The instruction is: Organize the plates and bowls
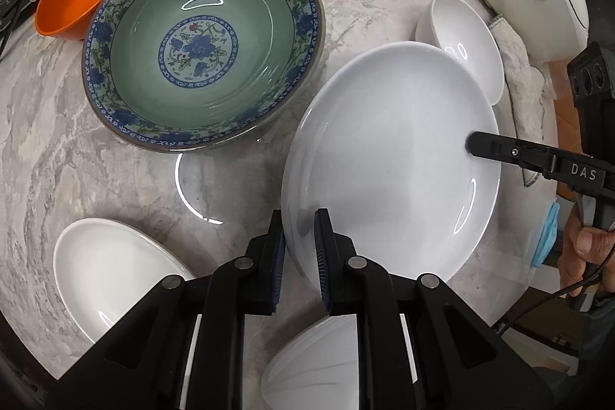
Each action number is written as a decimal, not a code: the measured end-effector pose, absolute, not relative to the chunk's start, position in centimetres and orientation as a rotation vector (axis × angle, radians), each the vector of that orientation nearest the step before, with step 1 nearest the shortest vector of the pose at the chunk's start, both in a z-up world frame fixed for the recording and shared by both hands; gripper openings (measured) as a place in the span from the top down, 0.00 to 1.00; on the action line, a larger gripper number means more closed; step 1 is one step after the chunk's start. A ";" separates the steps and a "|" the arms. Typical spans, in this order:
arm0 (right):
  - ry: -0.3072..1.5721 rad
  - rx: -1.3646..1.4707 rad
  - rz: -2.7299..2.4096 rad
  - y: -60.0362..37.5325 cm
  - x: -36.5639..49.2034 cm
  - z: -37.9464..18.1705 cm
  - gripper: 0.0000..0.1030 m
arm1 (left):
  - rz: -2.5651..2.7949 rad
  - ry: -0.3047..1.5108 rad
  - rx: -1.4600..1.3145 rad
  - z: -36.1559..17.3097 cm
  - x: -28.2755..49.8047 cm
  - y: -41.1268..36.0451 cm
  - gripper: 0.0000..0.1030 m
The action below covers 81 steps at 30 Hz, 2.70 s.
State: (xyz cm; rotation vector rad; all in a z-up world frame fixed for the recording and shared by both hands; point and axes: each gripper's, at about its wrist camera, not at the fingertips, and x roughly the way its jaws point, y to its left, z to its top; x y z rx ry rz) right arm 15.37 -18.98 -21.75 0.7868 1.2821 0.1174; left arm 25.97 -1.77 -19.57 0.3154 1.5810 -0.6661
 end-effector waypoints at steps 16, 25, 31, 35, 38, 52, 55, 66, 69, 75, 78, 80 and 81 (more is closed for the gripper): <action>1.255 0.778 0.137 -13.8 7.0 -15.4 0.90 | -0.727 1.572 0.302 -11.0 14.9 6.7 0.87; 1.282 0.691 0.110 -8.6 1.3 -15.3 0.90 | -0.699 1.580 0.281 -13.0 6.7 11.3 0.87; 1.315 0.622 0.078 -6.6 -0.2 -18.8 0.89 | -0.648 1.560 0.288 -16.7 5.4 12.5 0.87; 1.308 0.637 0.059 -6.5 -0.1 -21.0 0.88 | -0.629 1.545 0.292 -18.7 5.8 12.6 0.87; 1.307 0.628 0.048 -6.4 0.2 -22.2 0.88 | -0.625 1.532 0.322 -19.8 6.1 12.4 0.87; 1.330 0.574 0.028 -6.2 -0.2 -24.4 0.88 | -0.623 1.505 0.377 -21.9 7.1 11.4 0.87; 1.328 0.563 0.028 -6.2 -0.2 -24.4 0.88 | -0.620 1.489 0.382 -21.8 7.0 11.2 0.86; 1.223 0.495 0.050 -6.0 -0.4 -21.0 0.37 | -0.658 1.338 0.022 -16.2 8.8 17.7 0.30; 1.146 0.513 0.060 -7.7 0.3 -18.6 0.31 | -0.549 1.222 -0.186 -14.5 11.7 23.4 0.26; 1.119 0.553 0.282 -7.4 7.5 -16.2 0.16 | -0.358 1.206 -0.287 -14.2 18.8 30.8 0.12; 1.165 0.564 0.326 -5.3 12.4 -16.8 0.16 | -0.278 1.276 -0.263 -14.9 21.7 32.3 0.12; 1.165 0.569 0.374 -3.7 15.4 -16.9 0.21 | -0.269 1.281 -0.305 -15.6 22.6 33.2 0.12; 1.144 0.580 0.402 -2.8 16.4 -17.0 0.21 | -0.285 1.280 -0.320 -16.1 22.9 33.1 0.14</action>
